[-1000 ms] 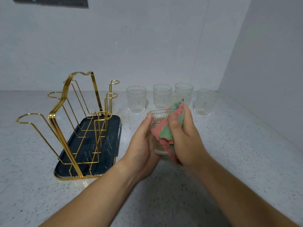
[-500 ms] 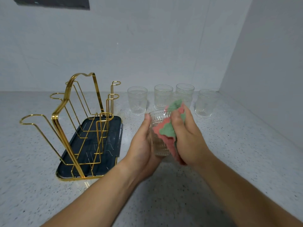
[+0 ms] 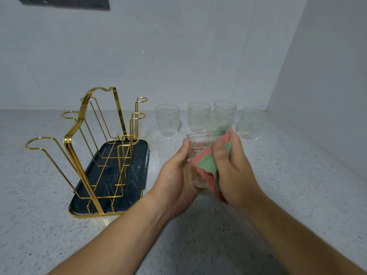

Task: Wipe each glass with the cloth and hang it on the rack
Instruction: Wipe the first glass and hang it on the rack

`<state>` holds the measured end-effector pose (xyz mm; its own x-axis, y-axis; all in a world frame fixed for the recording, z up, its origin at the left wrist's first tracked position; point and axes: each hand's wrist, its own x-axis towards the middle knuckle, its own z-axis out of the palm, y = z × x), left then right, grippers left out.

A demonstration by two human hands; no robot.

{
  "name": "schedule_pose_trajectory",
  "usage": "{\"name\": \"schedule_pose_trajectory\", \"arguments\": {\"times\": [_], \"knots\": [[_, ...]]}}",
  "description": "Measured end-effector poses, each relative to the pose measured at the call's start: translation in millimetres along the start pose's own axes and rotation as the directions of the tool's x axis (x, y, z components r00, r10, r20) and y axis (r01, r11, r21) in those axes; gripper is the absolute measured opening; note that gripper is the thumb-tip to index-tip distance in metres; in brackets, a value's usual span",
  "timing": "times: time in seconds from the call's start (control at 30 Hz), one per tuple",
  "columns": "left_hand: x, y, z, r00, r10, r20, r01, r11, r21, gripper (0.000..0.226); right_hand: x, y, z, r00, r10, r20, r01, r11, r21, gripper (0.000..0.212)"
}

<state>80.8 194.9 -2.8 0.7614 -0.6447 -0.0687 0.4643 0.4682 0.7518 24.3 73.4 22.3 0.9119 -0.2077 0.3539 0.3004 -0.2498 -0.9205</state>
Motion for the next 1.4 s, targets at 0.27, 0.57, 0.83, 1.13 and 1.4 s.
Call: {"name": "schedule_pose_trajectory", "arguments": {"times": [0.27, 0.57, 0.83, 1.13, 1.4], "knots": [[-3.4, 0.0, -2.1, 0.999, 0.029, 0.033, -0.028, 0.999, -0.021, 0.090, -19.8, 14.8, 5.2, 0.988, 0.004, 0.152, 0.009, 0.996, -0.085, 0.077], [0.4, -5.6, 1.2, 0.999, -0.030, 0.032, 0.026, 0.994, 0.109, 0.065, 1.8, -1.1, -8.0, 0.997, 0.067, 0.028, -0.067, 0.998, 0.008, 0.064], [-0.5, 2.9, 1.3, 0.996, 0.076, 0.039, -0.081, 0.989, 0.127, 0.065, 21.7, -28.4, -18.7, 0.996, -0.004, 0.094, 0.027, 0.969, -0.245, 0.044], [-8.6, 6.4, 3.7, 0.994, 0.077, 0.077, -0.088, 0.983, 0.162, 0.103, -1.9, -41.5, -44.0, 0.978, -0.178, 0.108, 0.207, 0.876, -0.435, 0.035], [-13.0, 2.5, 3.2, 0.995, 0.022, 0.097, -0.046, 0.967, 0.250, 0.088, -10.1, -50.4, -72.2, 0.889, 0.079, 0.451, 0.228, 0.778, -0.586, 0.074]]}}
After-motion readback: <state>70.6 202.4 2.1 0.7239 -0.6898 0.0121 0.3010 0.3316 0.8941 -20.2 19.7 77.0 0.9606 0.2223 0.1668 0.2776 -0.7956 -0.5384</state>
